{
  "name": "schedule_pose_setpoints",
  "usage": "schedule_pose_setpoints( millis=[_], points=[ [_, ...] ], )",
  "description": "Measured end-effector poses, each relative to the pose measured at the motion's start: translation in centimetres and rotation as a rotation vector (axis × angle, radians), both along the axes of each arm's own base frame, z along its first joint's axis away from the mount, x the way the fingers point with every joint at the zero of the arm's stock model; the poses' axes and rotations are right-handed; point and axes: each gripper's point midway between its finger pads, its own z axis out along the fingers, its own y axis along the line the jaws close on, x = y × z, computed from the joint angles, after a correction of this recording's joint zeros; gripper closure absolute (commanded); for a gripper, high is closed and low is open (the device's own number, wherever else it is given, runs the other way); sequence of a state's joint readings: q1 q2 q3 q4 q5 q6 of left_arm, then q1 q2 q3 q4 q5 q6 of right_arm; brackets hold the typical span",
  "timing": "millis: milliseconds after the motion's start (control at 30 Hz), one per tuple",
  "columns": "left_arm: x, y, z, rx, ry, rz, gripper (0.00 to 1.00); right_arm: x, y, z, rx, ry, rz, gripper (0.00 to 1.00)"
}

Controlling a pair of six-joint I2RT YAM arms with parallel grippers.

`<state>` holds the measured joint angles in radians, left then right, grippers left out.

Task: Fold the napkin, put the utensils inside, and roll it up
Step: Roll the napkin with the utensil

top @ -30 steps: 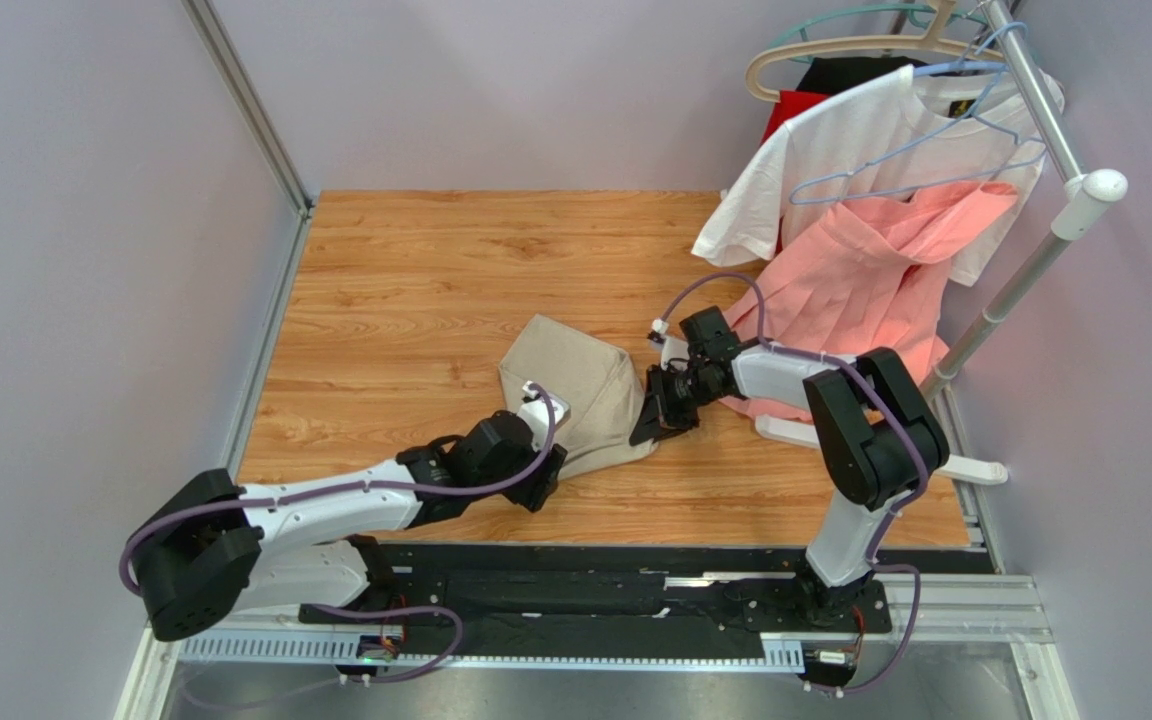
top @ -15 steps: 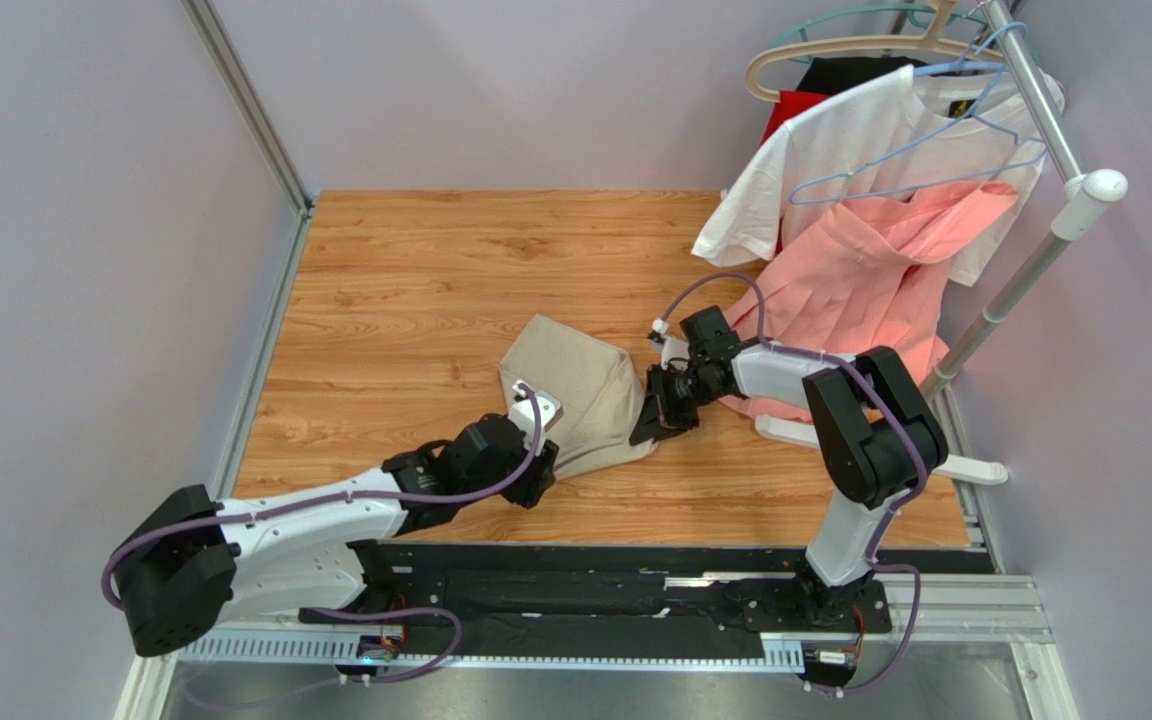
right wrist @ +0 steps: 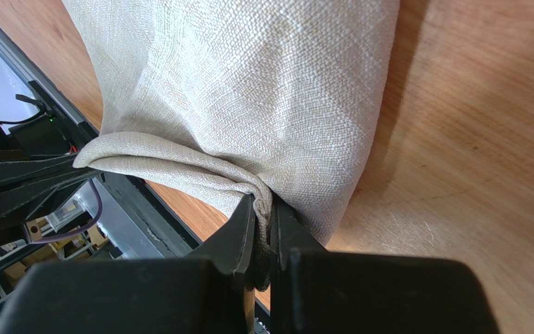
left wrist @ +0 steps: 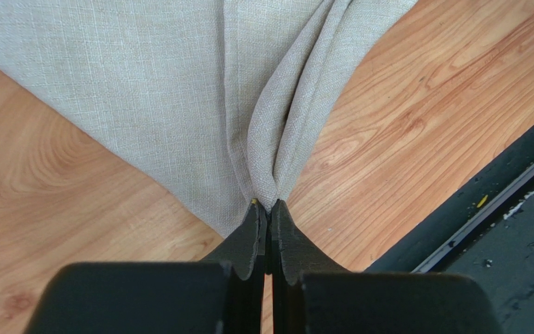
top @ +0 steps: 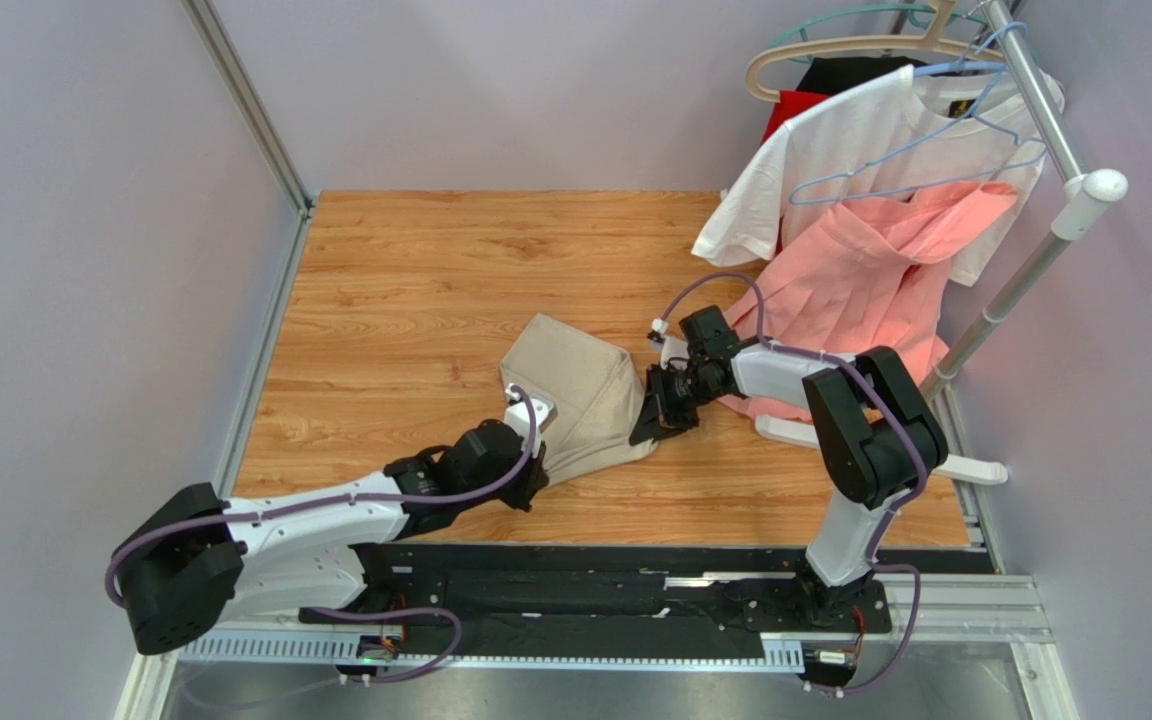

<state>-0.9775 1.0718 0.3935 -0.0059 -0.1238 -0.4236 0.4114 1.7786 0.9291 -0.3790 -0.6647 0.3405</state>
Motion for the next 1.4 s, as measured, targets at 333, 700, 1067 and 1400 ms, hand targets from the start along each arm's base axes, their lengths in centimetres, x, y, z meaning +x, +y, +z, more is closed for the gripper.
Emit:
schedule_pose_setpoints(
  millis=[333,700,1067,1400],
  points=[
    [-0.7,-1.1,-3.0,-0.063,0.215,0.041,1.0,0.2,-0.4,0.2,-0.026,-0.008,-0.01,1.0],
    [-0.2,-1.5,-3.0,-0.23,0.374,0.086,1.0,0.7,-1.1,0.2,-0.072,-0.038,-0.033,0.94],
    [-0.2,-2.1,-3.2,-0.312,0.557,0.092,1.0,2.2,-2.6,3.3,-0.092,-0.125,-0.102,0.38],
    [-0.2,-2.3,-3.4,-0.386,0.685,0.078,1.0,3.3,-6.3,9.3,-0.05,-0.378,-0.325,0.37]
  ],
)
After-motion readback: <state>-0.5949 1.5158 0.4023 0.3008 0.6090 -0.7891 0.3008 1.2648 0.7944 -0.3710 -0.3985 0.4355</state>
